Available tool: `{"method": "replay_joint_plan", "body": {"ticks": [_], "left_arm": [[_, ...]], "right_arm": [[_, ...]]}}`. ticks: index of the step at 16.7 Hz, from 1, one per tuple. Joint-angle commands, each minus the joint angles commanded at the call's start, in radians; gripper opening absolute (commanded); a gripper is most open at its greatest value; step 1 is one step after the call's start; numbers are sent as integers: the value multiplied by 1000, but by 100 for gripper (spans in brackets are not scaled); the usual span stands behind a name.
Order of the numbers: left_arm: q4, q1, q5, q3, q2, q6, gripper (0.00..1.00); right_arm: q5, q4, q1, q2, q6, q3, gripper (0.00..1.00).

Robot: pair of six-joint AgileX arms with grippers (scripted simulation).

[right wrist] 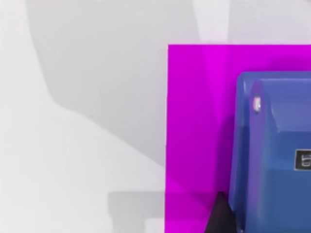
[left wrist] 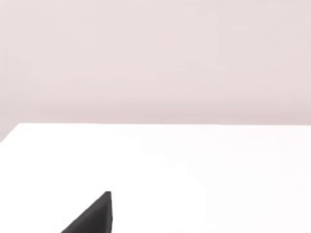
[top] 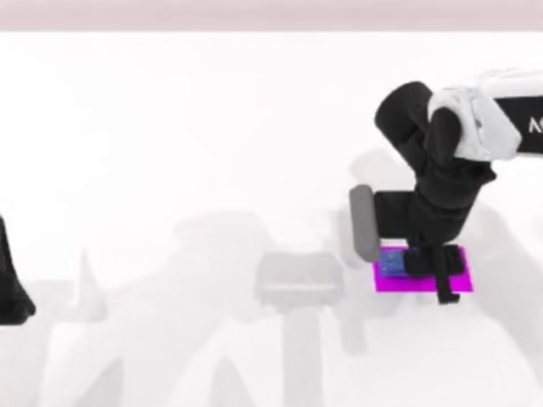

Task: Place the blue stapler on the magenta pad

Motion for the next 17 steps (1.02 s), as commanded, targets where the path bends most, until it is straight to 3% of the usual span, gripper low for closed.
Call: {"method": "replay_joint_plan", "body": {"ticks": [1,14,17], "left_arm": [[0,0,0,0,0,0,100],[0,0,0,0,0,0,100],[0,0,0,0,0,0,100]], "right_arm": [[0,0,0,0,0,0,0],[0,0,0,0,0,0,98],[0,0,0,0,0,0,100]]}}
